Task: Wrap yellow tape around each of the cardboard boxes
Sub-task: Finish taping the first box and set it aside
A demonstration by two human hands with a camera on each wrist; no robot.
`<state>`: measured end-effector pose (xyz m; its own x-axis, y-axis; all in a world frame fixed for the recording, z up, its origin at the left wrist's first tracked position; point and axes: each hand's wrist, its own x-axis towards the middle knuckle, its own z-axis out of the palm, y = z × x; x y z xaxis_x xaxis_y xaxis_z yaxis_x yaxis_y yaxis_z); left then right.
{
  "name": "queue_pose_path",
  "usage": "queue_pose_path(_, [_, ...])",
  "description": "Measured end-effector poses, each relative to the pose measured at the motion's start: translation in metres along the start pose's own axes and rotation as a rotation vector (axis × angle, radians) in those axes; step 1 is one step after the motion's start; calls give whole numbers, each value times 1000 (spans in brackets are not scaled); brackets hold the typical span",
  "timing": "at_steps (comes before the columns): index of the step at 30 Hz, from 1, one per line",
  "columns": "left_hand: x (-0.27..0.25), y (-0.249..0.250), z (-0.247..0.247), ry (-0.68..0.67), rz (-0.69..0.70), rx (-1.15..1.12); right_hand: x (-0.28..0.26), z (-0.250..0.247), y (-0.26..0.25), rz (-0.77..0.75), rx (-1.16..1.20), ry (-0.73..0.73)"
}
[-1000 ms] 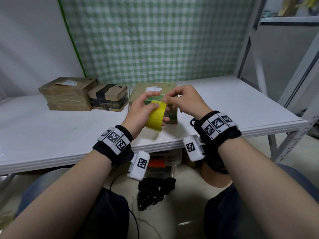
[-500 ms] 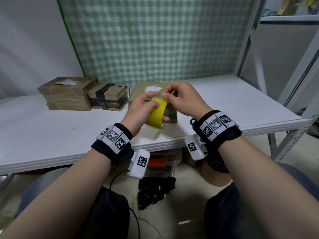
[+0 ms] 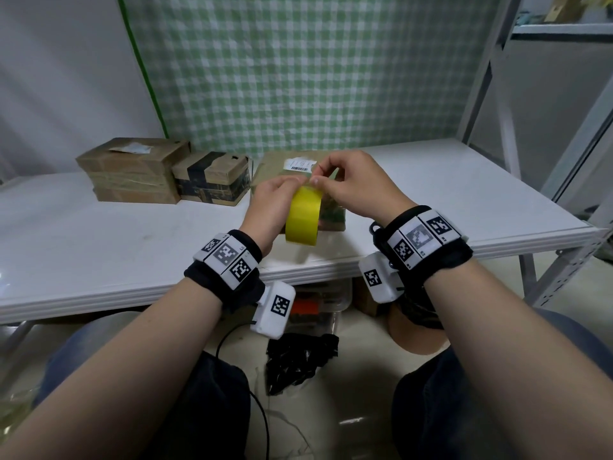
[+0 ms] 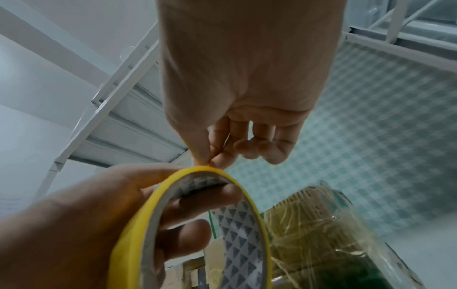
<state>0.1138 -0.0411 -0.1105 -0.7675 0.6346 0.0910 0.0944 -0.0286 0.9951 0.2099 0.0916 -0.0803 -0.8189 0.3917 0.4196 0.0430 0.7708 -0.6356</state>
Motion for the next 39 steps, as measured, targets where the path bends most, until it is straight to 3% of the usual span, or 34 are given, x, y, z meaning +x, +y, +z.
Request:
queue_pose_path(10, [6,-8,3,86,-16,19,-6,-4,0,-108,23,-63])
queue_pose_path(16, [8,2,-13,122,-25,-60,-3,-9,-1,25,386,112])
queue_pose_path(21, [19,5,-52,356,32,522,7,-5,25,266,187,199])
queue_pose_path(26, [32,-10,-80,372,-45,888,6,1,32,369,128,86])
queue_pose_path(33, [36,-26,-71,329,-164,1101,1,3,27,479,168,-51])
queue_pose_path(35, [37,-24,-64,327,-110,1047,0,3,26,492,180,-64])
queue_pose_path(39, [42,-13,-52,269,-29,606,0,2,21,475,148,-41])
